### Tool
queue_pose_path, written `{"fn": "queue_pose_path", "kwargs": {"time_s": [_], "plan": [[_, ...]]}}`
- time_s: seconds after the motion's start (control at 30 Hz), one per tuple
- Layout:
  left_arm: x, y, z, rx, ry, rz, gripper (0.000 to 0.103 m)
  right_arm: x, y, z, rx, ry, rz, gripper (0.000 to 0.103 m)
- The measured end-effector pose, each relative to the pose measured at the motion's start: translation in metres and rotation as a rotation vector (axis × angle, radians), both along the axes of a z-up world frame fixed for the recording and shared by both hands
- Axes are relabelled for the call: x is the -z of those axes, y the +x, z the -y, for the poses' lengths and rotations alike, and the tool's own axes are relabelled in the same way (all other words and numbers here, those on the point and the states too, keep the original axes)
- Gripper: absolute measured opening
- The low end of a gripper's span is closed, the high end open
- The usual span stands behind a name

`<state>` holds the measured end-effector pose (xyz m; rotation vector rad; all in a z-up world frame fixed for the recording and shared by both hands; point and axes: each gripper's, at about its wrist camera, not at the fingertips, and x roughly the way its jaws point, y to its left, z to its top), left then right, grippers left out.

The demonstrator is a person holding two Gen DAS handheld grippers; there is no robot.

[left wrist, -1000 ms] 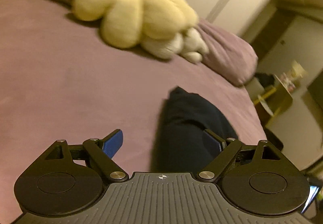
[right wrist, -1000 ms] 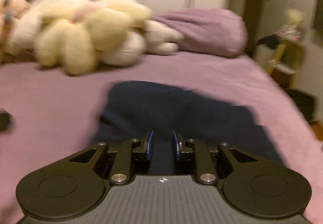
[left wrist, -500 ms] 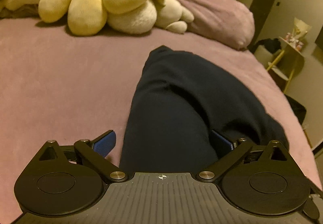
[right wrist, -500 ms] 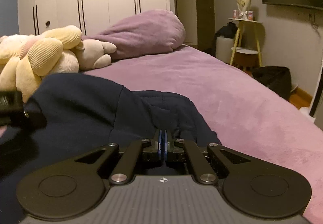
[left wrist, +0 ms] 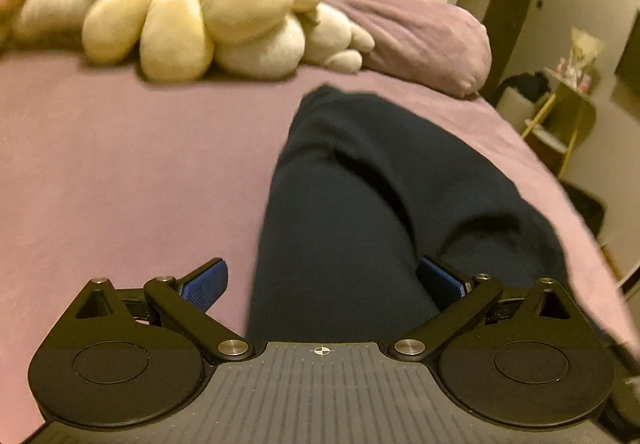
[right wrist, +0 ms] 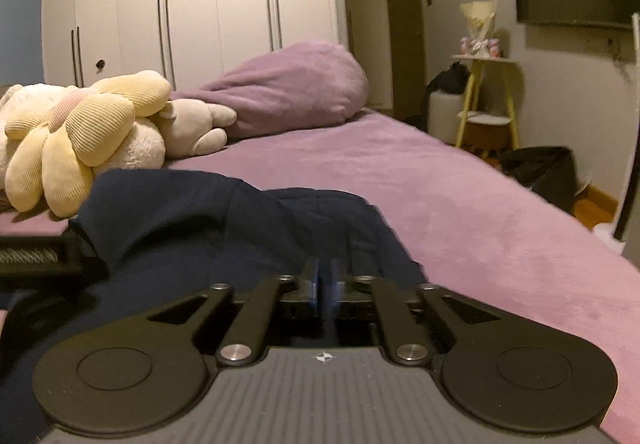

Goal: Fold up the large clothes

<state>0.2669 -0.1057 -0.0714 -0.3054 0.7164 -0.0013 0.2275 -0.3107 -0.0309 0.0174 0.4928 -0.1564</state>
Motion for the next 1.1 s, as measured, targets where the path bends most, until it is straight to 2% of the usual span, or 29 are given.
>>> {"fn": "queue_pose_path", "kwargs": {"time_s": [0.07,0.27,0.4,0.63,0.77,0.83,0.87,0.9,0.93,1.03,1.1], "plan": [[0.006,-0.004,-0.002,-0.021,-0.033,0.002,0.103,0.003,-0.011,0.004,0.001,0.015,0.019,0.023],[0.011,0.001,0.001,-0.03,-0.018,-0.007,0.103,0.007,-0.01,0.001,0.004,-0.009,0.02,0.023],[0.013,0.0,0.002,-0.036,-0.006,0.009,0.103,0.009,-0.006,0.007,-0.003,0.03,0.014,0.024],[0.014,0.001,0.002,-0.041,-0.011,0.007,0.103,0.012,-0.004,0.005,-0.004,0.031,0.012,0.025],[0.009,-0.001,-0.007,-0.02,-0.034,0.01,0.103,0.009,-0.004,0.003,-0.005,0.028,0.004,0.025],[0.004,-0.009,-0.018,-0.001,-0.05,0.008,0.103,-0.001,-0.005,0.004,-0.001,0.042,-0.022,0.027],[0.001,-0.016,-0.025,0.012,-0.06,0.014,0.103,-0.009,-0.009,0.005,0.002,0.059,-0.036,0.035],[-0.002,-0.026,-0.033,0.022,-0.07,0.022,0.103,-0.018,-0.018,0.007,0.009,0.087,-0.051,0.049],[-0.004,-0.039,-0.042,0.031,-0.085,0.033,0.103,-0.026,-0.03,0.012,0.01,0.131,-0.06,0.052],[-0.008,-0.084,-0.069,0.054,-0.129,0.057,0.103,-0.037,-0.08,0.036,0.01,0.329,-0.1,0.054],[-0.007,-0.111,-0.08,0.059,-0.11,0.034,0.103,-0.031,-0.117,0.054,0.029,0.45,-0.155,0.054]]}}
